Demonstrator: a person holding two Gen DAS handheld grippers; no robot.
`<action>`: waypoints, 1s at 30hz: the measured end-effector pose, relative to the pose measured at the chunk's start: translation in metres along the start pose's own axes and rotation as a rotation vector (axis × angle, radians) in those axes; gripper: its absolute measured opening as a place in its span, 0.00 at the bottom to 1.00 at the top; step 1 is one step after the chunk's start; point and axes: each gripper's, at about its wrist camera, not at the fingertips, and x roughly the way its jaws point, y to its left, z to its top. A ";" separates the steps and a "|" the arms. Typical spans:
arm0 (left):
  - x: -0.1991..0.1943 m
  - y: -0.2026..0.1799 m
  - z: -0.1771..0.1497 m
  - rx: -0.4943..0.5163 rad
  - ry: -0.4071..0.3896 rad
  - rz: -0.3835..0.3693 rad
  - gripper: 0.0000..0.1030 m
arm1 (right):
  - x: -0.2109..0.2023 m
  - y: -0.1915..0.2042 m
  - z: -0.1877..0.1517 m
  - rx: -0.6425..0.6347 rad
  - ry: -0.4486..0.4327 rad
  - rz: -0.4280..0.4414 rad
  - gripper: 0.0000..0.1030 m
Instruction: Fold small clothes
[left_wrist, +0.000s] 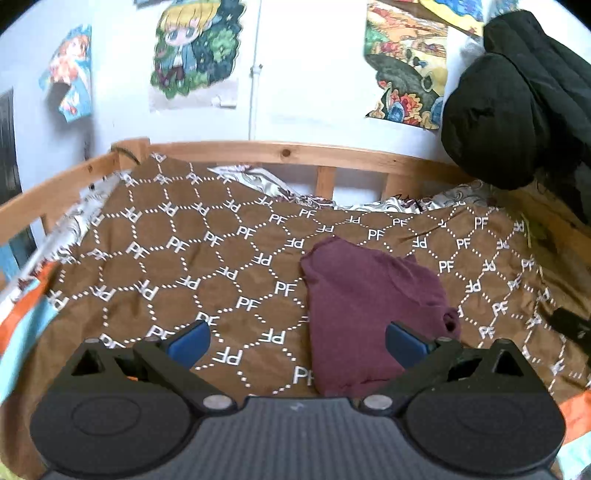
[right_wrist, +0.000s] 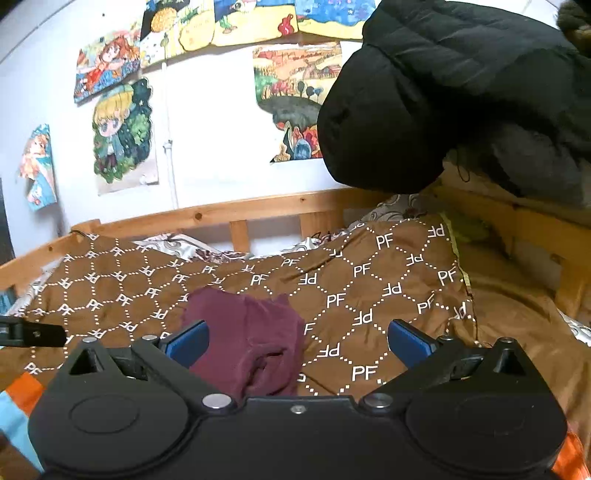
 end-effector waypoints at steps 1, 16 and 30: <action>-0.002 -0.001 -0.004 0.013 -0.007 0.007 1.00 | -0.004 -0.001 -0.003 0.000 -0.002 0.006 1.00; 0.011 -0.022 -0.067 0.163 -0.052 0.093 1.00 | -0.028 -0.004 -0.059 0.039 -0.034 0.052 1.00; 0.031 -0.013 -0.093 0.167 0.005 0.028 1.00 | 0.002 -0.003 -0.091 -0.008 0.046 0.022 1.00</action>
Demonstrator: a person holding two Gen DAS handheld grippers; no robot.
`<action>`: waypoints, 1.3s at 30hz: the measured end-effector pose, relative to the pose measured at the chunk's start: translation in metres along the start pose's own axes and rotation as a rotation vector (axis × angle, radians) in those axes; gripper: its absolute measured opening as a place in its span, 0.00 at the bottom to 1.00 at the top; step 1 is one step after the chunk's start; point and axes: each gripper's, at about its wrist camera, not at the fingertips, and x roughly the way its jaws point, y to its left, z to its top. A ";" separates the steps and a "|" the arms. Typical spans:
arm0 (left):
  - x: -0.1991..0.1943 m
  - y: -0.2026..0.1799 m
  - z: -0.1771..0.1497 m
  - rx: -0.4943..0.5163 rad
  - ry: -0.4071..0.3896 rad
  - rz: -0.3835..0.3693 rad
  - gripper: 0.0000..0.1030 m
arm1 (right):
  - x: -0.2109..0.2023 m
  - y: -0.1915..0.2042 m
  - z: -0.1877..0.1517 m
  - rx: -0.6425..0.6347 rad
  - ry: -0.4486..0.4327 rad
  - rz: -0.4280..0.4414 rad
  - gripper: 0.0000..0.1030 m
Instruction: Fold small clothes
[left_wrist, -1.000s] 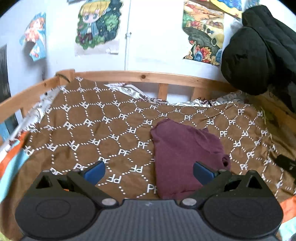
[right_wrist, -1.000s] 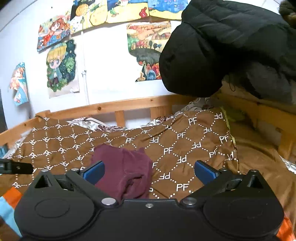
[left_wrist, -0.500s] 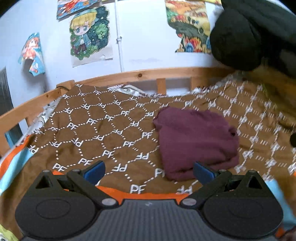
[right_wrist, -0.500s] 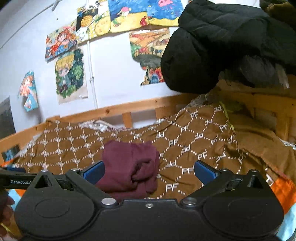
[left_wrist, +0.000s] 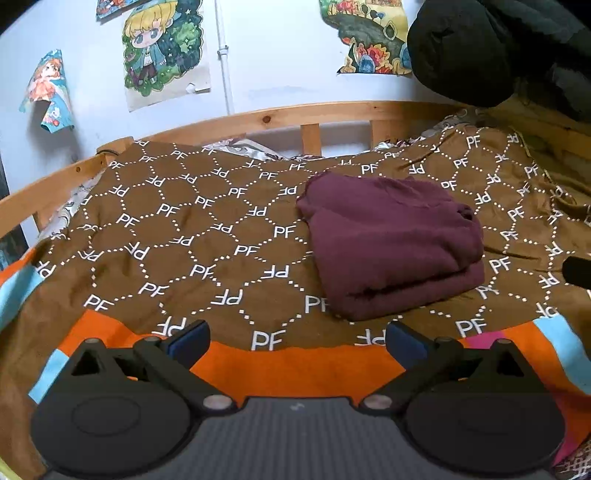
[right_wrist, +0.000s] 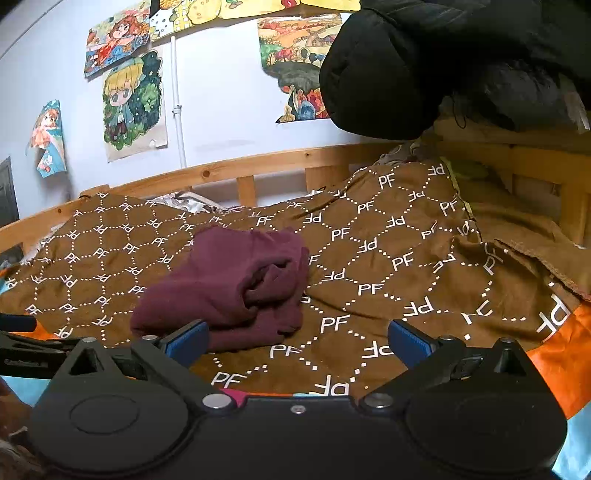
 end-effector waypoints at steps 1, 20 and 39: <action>0.000 0.001 0.000 -0.004 -0.005 -0.005 1.00 | 0.000 0.000 0.000 0.000 -0.002 0.001 0.99; -0.008 -0.001 0.004 -0.013 -0.036 -0.011 1.00 | -0.004 0.002 0.001 -0.016 -0.009 0.006 1.00; -0.008 -0.002 0.004 -0.009 -0.039 -0.012 1.00 | -0.004 0.002 0.000 -0.010 -0.005 0.002 0.99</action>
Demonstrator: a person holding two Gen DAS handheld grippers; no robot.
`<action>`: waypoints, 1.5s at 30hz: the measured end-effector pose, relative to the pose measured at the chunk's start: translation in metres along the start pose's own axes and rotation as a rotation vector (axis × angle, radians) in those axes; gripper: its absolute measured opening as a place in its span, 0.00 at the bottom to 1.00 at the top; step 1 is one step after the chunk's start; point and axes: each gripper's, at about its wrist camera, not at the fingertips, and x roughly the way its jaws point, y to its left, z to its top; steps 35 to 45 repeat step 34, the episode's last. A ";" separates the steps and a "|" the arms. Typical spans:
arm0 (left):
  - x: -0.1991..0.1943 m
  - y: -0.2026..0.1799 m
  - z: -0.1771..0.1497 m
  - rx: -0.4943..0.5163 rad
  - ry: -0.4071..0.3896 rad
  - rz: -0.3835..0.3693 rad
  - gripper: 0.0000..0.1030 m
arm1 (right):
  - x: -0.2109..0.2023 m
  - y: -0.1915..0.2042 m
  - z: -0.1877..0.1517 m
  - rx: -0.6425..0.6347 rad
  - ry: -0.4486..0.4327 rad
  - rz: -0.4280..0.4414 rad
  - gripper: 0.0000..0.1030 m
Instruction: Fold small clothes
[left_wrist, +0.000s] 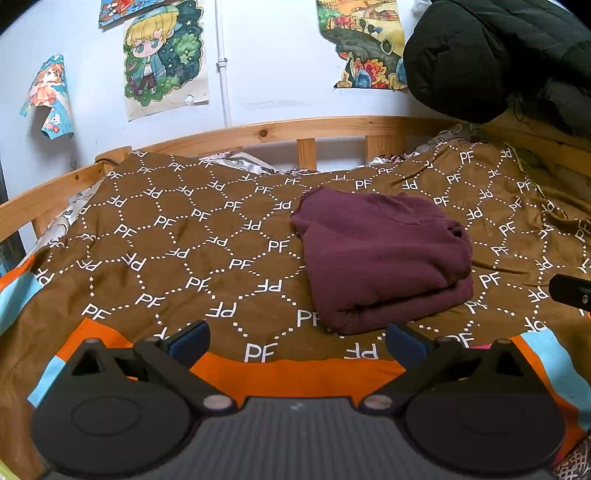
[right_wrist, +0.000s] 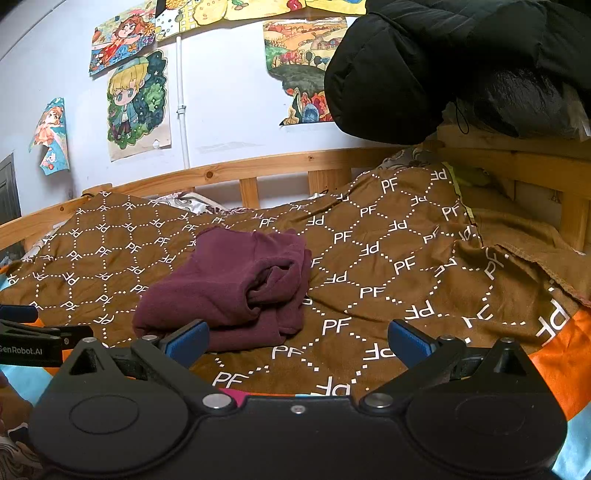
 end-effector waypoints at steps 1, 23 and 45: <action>0.000 0.000 0.000 -0.001 0.000 0.000 1.00 | 0.000 0.000 0.000 0.000 0.000 0.001 1.00; 0.003 -0.007 -0.001 0.024 0.058 0.001 1.00 | 0.000 0.000 -0.001 0.001 0.004 0.000 1.00; 0.002 -0.008 -0.001 0.039 0.054 -0.001 1.00 | 0.001 0.001 -0.003 -0.002 0.005 -0.001 1.00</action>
